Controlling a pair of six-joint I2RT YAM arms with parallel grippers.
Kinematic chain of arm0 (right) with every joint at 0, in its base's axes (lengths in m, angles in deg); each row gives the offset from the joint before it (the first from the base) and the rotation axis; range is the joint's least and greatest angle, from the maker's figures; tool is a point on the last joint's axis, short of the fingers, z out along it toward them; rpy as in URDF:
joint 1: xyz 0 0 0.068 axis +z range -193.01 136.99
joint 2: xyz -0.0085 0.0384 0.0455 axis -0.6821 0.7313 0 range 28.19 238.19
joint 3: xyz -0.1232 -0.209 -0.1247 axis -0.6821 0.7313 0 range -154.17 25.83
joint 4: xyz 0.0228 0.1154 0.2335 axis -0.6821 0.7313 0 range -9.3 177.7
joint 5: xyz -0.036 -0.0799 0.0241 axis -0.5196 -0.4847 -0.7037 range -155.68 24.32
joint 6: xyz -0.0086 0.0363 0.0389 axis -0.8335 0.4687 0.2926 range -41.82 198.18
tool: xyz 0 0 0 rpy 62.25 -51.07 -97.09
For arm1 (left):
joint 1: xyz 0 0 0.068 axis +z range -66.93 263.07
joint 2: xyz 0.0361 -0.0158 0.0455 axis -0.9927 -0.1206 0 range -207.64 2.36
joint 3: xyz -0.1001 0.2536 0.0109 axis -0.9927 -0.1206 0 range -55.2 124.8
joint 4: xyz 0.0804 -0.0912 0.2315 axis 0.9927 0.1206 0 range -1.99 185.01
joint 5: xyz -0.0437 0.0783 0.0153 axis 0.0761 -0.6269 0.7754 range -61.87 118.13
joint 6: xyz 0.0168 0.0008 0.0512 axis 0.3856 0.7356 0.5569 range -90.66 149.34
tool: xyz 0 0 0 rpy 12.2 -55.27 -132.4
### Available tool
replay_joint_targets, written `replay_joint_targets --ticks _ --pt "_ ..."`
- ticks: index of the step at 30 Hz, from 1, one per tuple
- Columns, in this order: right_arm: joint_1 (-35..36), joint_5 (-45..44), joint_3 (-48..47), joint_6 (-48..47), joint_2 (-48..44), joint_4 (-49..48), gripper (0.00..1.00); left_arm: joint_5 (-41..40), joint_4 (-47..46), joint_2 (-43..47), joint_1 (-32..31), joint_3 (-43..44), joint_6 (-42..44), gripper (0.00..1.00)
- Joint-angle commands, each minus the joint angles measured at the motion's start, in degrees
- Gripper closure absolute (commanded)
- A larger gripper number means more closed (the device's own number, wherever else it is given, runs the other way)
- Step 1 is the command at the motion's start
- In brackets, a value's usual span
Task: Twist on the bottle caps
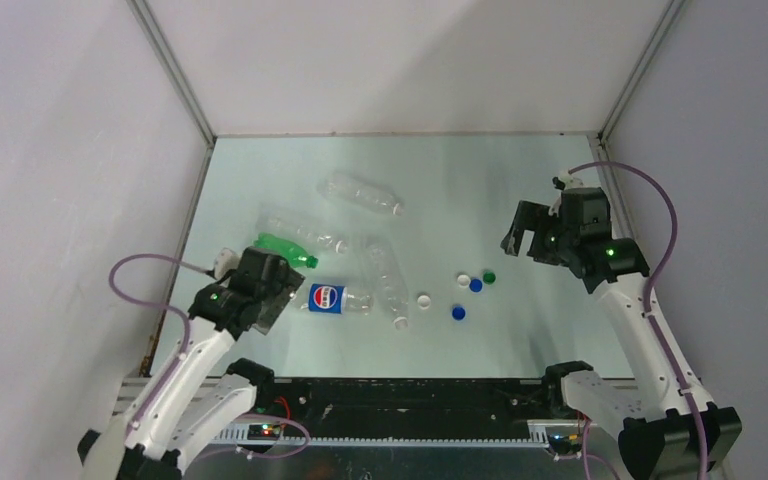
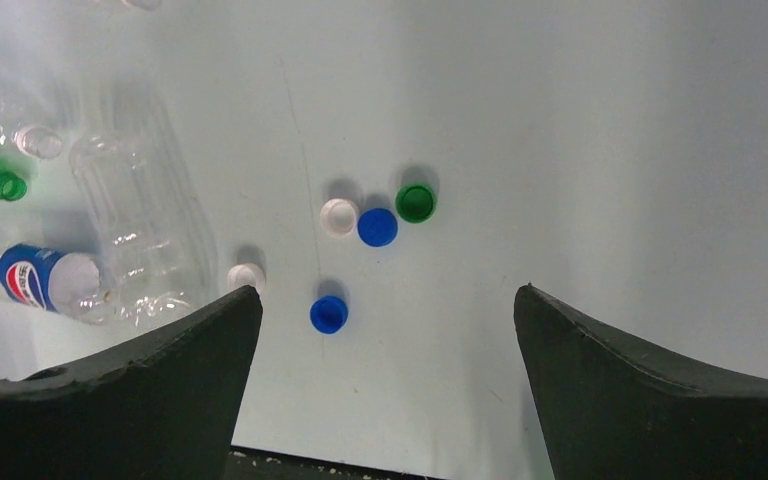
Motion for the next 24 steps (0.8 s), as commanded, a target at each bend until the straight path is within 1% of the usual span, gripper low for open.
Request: replay_joint_targets --ticks 1,3,6,9,11,16,24 --pt "-0.3 4.2 0.3 -1.1 0.3 -1.2 0.01 -2.8 0.5 -4.6 -5.9 0.7 -13.4 0.00" --pt "-0.3 4.8 0.7 -0.9 0.3 -1.9 0.01 -2.7 -1.1 -7.2 -7.9 0.3 -17.9 0.00" --pt "-0.1 6.0 0.8 -0.7 0.3 -2.1 0.01 -3.0 -4.5 -12.1 -11.0 1.3 -21.5 0.00" --pt "0.1 6.7 1.0 -0.9 0.2 -1.9 0.01 -5.7 -3.0 -17.4 -13.8 4.2 -25.1 0.01" --pt "0.5 6.8 1.1 -1.1 0.2 -1.5 0.01 -5.7 -3.3 -20.6 -15.1 5.0 -26.8 0.01" --pt "1.7 6.3 1.2 -1.4 0.2 -1.0 0.01 -4.0 -8.5 -25.4 -15.5 3.3 -31.0 0.03" --pt "3.9 4.6 1.2 -2.4 0.4 -0.9 0.01 -3.3 -10.9 -33.1 -15.5 4.8 -33.1 0.04"
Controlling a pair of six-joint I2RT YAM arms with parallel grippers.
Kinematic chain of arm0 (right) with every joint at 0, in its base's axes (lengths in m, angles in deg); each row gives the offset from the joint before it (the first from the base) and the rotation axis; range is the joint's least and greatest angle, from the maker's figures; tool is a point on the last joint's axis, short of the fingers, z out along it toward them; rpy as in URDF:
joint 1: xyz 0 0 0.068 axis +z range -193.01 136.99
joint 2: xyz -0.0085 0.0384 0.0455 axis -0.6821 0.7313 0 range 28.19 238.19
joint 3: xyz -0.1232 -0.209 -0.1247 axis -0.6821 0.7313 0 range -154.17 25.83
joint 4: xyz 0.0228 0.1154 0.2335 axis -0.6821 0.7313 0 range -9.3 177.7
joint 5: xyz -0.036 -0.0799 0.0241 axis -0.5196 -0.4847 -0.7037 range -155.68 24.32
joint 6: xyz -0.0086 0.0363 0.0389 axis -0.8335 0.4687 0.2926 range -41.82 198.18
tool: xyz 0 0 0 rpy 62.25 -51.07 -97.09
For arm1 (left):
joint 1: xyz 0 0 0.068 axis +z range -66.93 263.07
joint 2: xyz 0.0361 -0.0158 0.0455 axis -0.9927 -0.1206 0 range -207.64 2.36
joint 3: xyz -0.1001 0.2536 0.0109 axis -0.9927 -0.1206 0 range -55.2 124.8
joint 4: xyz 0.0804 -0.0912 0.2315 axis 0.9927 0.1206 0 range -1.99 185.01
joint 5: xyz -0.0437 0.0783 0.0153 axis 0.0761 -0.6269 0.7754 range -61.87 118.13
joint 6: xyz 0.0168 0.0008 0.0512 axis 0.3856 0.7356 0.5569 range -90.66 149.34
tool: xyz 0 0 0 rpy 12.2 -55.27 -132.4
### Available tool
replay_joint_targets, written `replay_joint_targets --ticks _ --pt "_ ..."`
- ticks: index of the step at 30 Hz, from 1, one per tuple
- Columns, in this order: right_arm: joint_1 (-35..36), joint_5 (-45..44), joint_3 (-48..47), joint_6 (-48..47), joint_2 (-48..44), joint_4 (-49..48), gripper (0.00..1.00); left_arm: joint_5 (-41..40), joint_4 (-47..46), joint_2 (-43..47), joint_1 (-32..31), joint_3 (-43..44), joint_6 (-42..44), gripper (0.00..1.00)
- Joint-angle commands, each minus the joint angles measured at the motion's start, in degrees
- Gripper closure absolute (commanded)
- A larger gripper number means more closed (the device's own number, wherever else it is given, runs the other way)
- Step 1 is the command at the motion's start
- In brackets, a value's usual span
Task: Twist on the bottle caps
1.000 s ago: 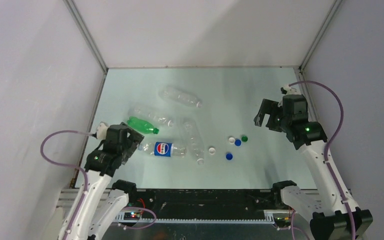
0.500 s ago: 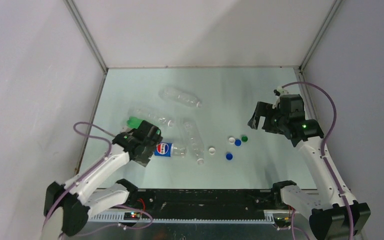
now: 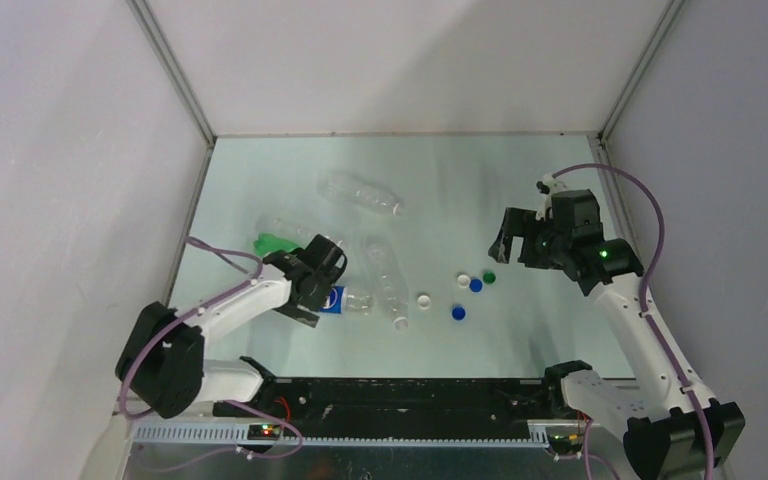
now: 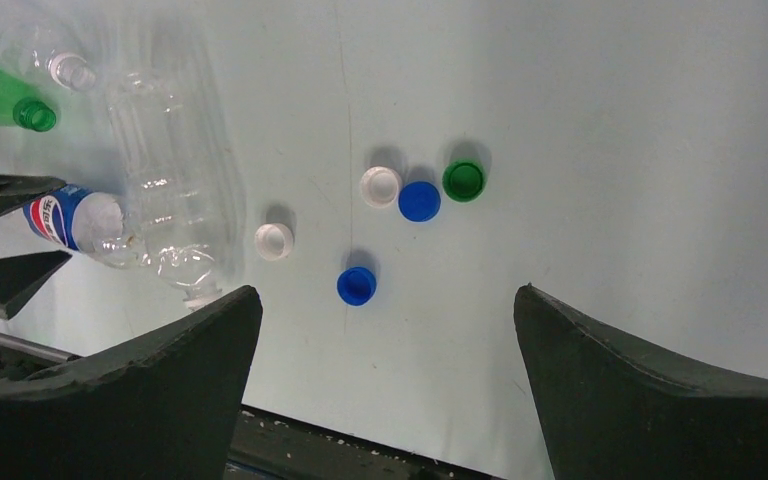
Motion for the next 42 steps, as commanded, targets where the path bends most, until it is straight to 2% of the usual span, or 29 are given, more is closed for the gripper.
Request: replay_joint_targets --ticks 1,9,14,23,30,34,37,42 --pt "1.2 -0.7 0.1 -1.2 0.0 -0.7 0.01 -0.7 -2.6 -3.9 -0.2 1.7 -3.8 0.04" --pt "1.9 -1.5 0.4 -1.5 0.5 -0.5 0.00 -0.5 -5.6 -8.1 0.2 0.3 -2.6 0.05" --pt "2.3 -1.5 0.6 -1.7 1.2 -0.2 0.01 0.2 -7.3 -8.8 1.1 -1.1 -2.4 0.11" --pt "2.4 -5.5 0.8 2.2 2.8 0.5 0.01 1.3 -5.2 -6.3 2.8 -3.5 -1.2 0.34" --pt "-1.3 5.8 2.8 5.3 3.7 -0.7 0.01 1.7 -5.2 2.4 3.6 -6.9 1.6 0.53" --pt "-1.9 5.3 3.5 2.9 5.9 1.8 0.01 0.3 -5.3 9.4 3.6 -7.8 6.8 0.65" --pt "3.4 -1.3 3.5 2.5 7.0 3.0 0.01 -1.8 -5.5 15.9 3.5 -7.7 12.4 0.71" --pt "12.3 -10.4 3.5 6.2 10.6 2.7 0.03 -5.9 -7.0 24.8 3.5 -6.2 28.8 0.82"
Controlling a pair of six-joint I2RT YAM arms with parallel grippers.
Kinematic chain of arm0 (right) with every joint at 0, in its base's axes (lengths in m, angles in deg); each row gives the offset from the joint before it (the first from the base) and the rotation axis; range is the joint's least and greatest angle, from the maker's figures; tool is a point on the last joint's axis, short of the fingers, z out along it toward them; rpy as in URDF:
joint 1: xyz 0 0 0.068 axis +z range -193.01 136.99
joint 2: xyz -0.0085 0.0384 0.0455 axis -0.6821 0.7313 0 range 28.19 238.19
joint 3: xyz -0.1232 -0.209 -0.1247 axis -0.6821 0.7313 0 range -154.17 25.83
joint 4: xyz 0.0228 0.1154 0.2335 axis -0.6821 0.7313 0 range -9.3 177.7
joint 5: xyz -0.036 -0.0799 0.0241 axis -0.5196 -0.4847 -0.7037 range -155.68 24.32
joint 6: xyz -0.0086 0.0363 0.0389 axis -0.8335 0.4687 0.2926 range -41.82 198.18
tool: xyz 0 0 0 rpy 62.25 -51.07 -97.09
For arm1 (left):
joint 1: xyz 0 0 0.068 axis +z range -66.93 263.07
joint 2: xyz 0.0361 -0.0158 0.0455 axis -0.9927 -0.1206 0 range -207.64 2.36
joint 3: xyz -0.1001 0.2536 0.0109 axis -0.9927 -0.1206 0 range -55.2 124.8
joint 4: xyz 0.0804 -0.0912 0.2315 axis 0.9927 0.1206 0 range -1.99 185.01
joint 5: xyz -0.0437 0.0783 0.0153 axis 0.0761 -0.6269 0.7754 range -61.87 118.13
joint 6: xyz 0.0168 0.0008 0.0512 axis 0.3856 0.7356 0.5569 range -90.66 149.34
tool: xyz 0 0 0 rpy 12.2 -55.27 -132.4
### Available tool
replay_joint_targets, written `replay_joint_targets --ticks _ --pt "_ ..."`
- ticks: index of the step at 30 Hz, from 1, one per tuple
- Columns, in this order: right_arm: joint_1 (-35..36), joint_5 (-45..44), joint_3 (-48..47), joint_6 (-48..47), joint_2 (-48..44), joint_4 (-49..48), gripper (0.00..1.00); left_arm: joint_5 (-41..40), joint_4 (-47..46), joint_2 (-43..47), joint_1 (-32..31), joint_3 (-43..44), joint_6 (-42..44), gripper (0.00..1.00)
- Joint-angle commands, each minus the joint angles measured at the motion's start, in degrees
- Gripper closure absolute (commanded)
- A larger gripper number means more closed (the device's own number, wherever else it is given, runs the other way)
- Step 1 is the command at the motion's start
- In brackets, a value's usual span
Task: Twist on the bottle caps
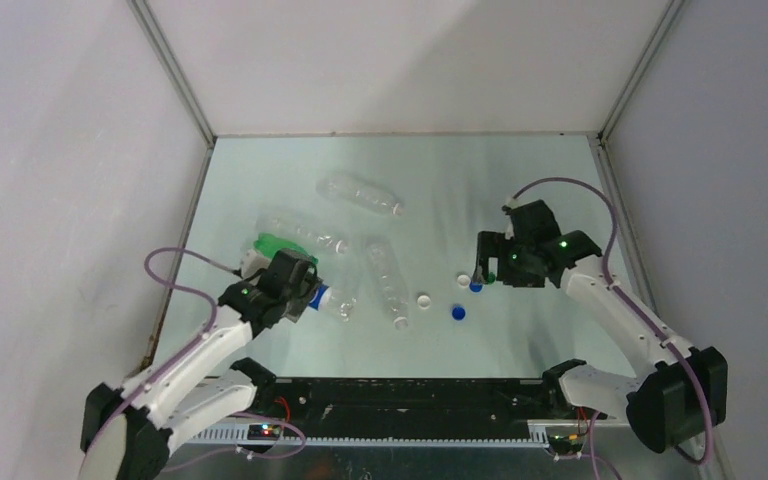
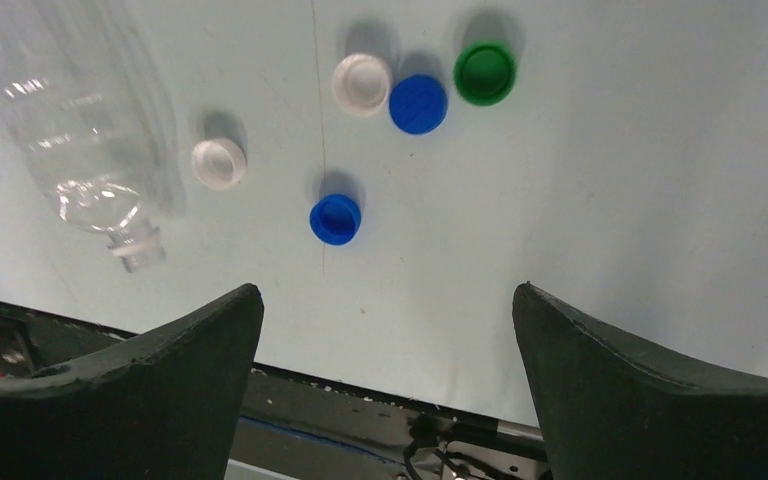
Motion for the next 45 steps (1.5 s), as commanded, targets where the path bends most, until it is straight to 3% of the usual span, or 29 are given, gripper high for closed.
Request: replay_joint_targets --ticks 1,4,12,20,27,38,45 --pt "6.6 -7.9 -0.3 2.9 3.2 -0.4 0.05 -6.3 -1.9 8.1 0.3 2.3 17.8 0.84" --pt "8.6 -9.4 -0.3 4.5 6.0 -2.0 0.07 -7.4 -4.0 13.0 0.3 2.8 30.3 0.92" --pt "9.6 -9.2 -0.4 8.3 12.0 -7.6 0.10 -6.8 -7.8 24.7 0.3 3.7 56.1 0.93" --pt "8.9 -9.9 -0.4 12.7 16.4 -10.1 0.14 7.9 -12.0 25.9 0.3 4.7 74.1 0.92" --pt "7.5 -15.6 -0.4 18.9 19.1 -9.8 0.22 15.2 -16.6 28.5 0.3 3.4 92.0 0.86" --pt "6.0 -18.5 -0.4 27.9 22.8 -11.5 0.41 29.3 -18.9 31.7 0.3 -1.2 107.3 0.94" --pt "6.0 -18.0 -0.4 32.4 25.8 -12.0 0.50 33.5 -18.0 30.0 0.3 -1.9 108.9 0.97"
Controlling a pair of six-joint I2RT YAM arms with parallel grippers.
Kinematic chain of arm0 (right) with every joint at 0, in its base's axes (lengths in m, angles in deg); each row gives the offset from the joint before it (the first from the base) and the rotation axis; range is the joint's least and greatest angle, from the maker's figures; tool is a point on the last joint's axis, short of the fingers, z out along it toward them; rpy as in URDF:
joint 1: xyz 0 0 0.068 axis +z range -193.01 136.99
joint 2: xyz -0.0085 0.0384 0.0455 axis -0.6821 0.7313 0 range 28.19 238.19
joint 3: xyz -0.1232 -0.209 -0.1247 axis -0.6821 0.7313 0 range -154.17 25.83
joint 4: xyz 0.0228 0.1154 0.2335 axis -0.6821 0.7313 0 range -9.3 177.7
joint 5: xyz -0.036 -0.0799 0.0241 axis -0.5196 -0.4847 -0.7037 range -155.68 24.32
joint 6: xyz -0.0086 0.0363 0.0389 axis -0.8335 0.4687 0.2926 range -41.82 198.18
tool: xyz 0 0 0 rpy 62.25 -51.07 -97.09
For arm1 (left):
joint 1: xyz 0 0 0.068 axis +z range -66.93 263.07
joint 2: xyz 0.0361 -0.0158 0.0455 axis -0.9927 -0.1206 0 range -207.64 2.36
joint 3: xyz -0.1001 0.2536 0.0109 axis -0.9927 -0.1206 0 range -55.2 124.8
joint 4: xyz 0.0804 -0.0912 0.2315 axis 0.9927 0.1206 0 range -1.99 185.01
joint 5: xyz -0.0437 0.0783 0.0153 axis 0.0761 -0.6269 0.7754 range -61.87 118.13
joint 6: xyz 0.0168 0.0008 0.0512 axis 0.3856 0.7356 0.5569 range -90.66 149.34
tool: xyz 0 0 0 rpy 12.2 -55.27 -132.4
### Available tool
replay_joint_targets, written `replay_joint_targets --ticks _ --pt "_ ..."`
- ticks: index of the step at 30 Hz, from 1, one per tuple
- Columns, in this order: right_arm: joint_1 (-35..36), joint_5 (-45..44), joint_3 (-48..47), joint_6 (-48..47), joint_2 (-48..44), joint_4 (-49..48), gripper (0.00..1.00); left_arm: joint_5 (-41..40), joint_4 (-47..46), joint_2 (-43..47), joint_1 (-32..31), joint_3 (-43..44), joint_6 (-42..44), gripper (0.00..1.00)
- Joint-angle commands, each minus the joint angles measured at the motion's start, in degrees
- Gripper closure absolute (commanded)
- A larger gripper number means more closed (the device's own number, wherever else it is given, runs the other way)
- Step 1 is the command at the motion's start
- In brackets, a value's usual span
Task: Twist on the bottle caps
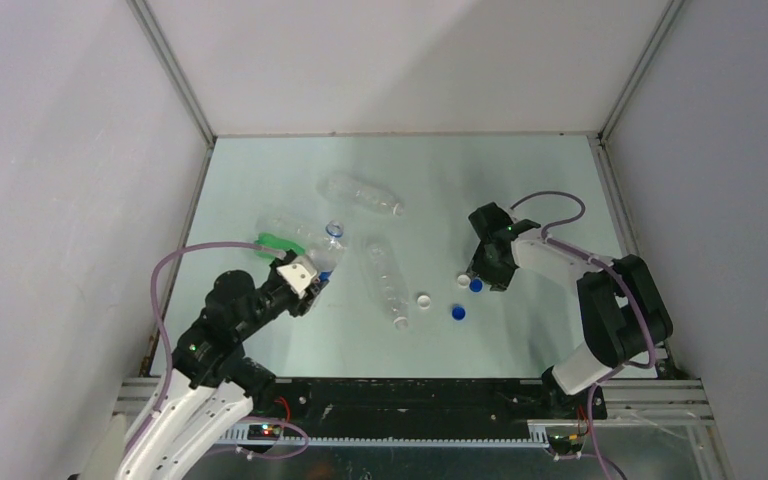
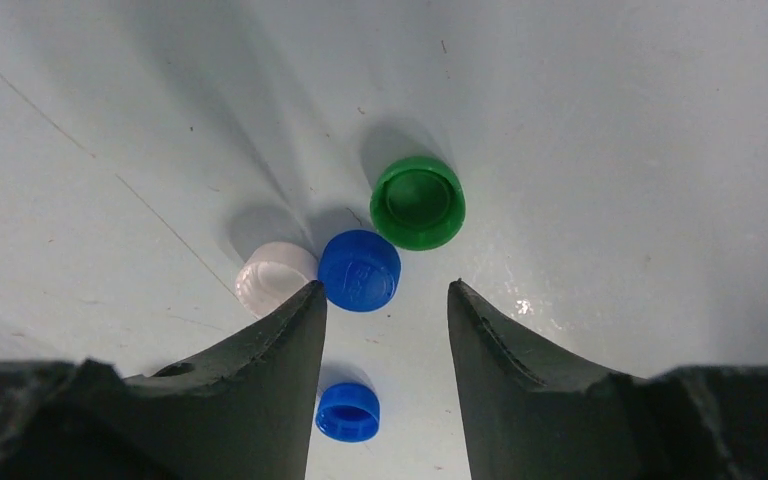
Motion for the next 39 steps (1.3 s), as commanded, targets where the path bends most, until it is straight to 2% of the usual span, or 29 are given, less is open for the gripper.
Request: replay_joint_targets --ticks 1,15,26,34,39 --pt "-0.2 -2.0 -0.4 5.5 1.5 -1.3 0.50 4.3 -2.0 -0.2 0.3 -0.7 3.4 0.97" --pt "0.2 -0.7 -0.4 7.3 5.4 -2.4 0.49 6.2 -4.7 0.2 0.3 -2.7 3.0 0.92" --pt "-0.1 -1.7 -0.1 5.1 2.2 -1.1 0.52 7.2 -5.0 -0.3 0.3 -2.8 2.6 0.90" --pt "-4.6 6.7 8.6 4.6 -7.6 -10.3 0.56 7.1 -5.1 -0.3 0.3 -2.8 2.4 0.90" --pt "-8.4 13.0 15.1 4.5 -10.4 -15.2 0.56 7.2 -5.1 -0.7 0.3 -2.7 2.3 0.90"
